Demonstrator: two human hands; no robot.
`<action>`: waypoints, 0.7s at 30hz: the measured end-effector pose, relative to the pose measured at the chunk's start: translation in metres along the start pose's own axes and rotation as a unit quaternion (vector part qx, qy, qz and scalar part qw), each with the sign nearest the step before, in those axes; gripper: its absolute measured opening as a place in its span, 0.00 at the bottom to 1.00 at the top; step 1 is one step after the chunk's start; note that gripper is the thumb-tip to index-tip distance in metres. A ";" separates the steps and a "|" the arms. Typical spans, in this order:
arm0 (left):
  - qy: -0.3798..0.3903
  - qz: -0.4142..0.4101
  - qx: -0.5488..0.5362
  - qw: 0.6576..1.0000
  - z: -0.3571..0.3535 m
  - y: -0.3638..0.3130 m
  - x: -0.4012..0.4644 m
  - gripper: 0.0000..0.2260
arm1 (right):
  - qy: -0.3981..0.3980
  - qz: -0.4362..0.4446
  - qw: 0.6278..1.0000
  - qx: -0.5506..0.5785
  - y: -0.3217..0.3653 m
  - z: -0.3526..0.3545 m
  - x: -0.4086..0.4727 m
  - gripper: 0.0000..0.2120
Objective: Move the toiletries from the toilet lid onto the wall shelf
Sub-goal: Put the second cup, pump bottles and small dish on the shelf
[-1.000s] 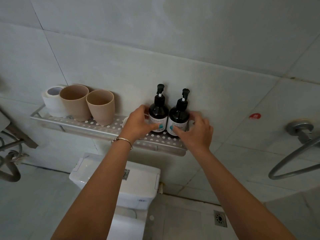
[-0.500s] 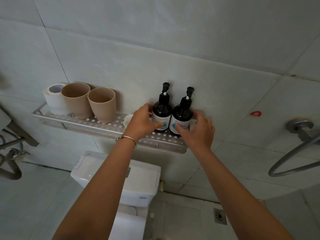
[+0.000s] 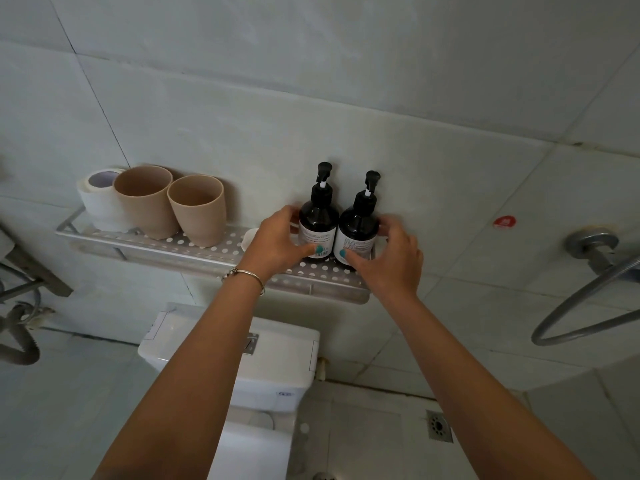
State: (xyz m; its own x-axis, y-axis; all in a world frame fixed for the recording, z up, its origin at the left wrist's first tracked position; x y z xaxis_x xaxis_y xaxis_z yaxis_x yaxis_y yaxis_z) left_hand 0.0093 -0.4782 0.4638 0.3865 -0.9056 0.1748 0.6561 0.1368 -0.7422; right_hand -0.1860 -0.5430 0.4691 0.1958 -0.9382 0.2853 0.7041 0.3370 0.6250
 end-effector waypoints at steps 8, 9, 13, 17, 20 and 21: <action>0.007 0.016 0.003 1.000 0.006 0.007 -0.006 0.34 | 0.013 -0.027 0.999 0.034 -0.004 0.004 -0.011 0.35; 0.008 0.019 0.006 1.000 0.009 0.009 -0.010 0.35 | 0.010 -0.025 0.999 0.045 -0.005 0.006 -0.015 0.35; -0.056 0.016 0.081 0.995 0.035 0.015 -0.037 0.31 | 0.005 0.018 0.995 0.101 0.000 0.014 -0.034 0.34; -0.137 0.011 0.091 0.986 0.056 0.013 -0.082 0.26 | 0.014 0.062 0.986 0.154 0.015 0.020 -0.056 0.29; -0.175 0.030 0.098 0.979 0.066 0.013 -0.131 0.25 | 0.052 0.103 0.967 0.228 0.030 0.019 -0.080 0.25; -0.182 0.045 0.094 0.978 0.067 0.016 -0.150 0.25 | 0.085 0.113 0.958 0.251 0.034 0.015 -0.091 0.24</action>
State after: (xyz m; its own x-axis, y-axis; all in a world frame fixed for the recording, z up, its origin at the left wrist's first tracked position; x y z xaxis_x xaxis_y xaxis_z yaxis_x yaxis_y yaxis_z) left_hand 0.0053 -0.3133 0.4689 0.6313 -0.6878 0.3582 0.7030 0.3126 -0.6389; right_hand -0.1897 -0.4453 0.4754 0.4433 -0.8214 0.3589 0.2216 0.4884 0.8440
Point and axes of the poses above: each hand's wrist, its own x-axis towards the middle knuckle, its own z-axis out of the back of the hand, y = z × x, the point moved 5 cm from there along x, towards the middle knuckle, and after that the axes turned 2 degrees about -z, right-handed, at the moved point
